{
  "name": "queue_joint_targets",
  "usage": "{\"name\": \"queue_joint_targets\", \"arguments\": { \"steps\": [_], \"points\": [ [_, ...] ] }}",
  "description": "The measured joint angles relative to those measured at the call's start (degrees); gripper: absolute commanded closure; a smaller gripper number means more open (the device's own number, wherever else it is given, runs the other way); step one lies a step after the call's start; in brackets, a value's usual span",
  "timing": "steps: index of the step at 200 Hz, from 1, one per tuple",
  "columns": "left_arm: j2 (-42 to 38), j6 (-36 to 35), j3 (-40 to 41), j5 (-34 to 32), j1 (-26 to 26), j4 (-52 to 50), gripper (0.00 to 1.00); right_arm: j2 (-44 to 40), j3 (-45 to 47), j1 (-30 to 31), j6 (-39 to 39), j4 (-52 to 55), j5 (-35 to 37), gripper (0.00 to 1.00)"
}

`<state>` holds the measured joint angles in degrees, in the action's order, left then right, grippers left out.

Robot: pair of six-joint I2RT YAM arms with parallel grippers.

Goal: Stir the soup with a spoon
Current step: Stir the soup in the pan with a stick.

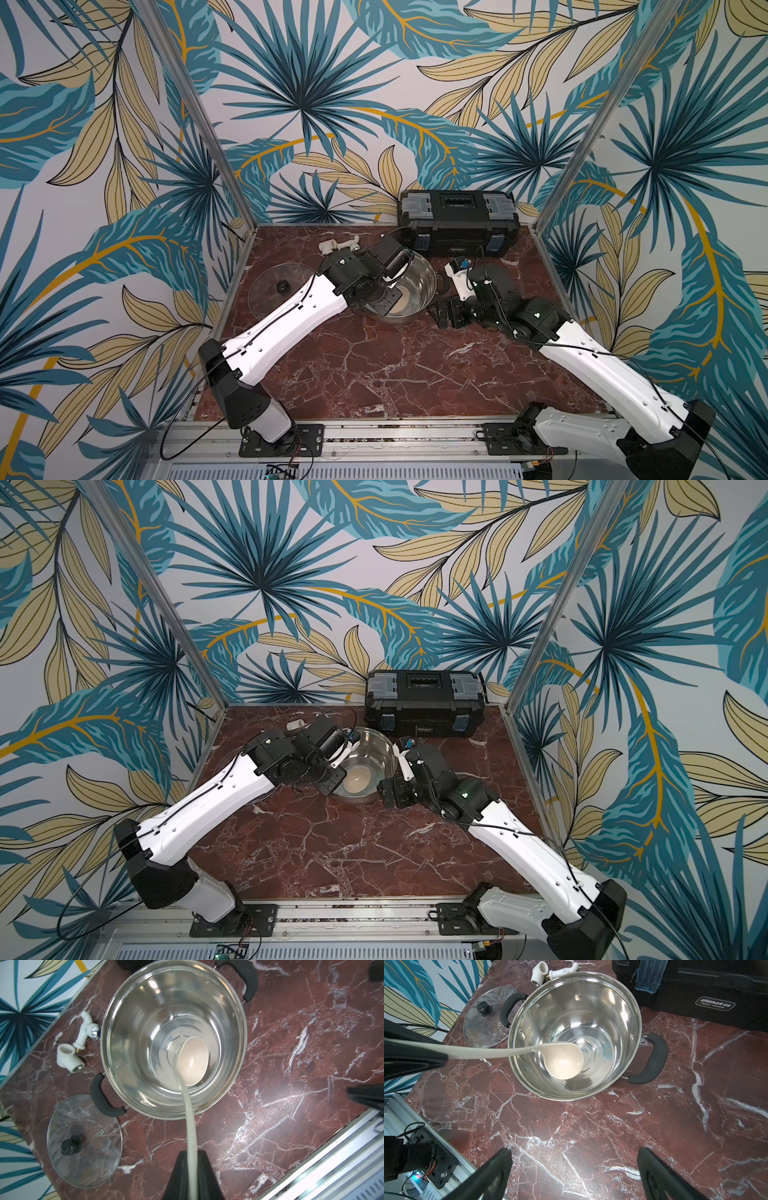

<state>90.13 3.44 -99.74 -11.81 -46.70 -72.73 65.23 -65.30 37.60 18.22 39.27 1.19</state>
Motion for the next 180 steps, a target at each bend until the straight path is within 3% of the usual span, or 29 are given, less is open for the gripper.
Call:
{"name": "queue_joint_targets", "arguments": {
  "steps": [84,118,180],
  "points": [
    [1.7,-3.2,0.5,-12.3,1.6,1.8,1.0,0.0,-0.4,0.0,0.0,0.0,-0.4,0.01],
    [2.6,-4.4,0.6,-10.6,1.5,8.7,1.0,0.0,-0.5,0.0,0.0,0.0,-0.4,0.01],
    [2.7,-4.5,2.1,-1.3,0.2,16.6,1.0,0.3,-0.9,0.0,0.0,0.0,-0.6,0.0]
  ]
}}
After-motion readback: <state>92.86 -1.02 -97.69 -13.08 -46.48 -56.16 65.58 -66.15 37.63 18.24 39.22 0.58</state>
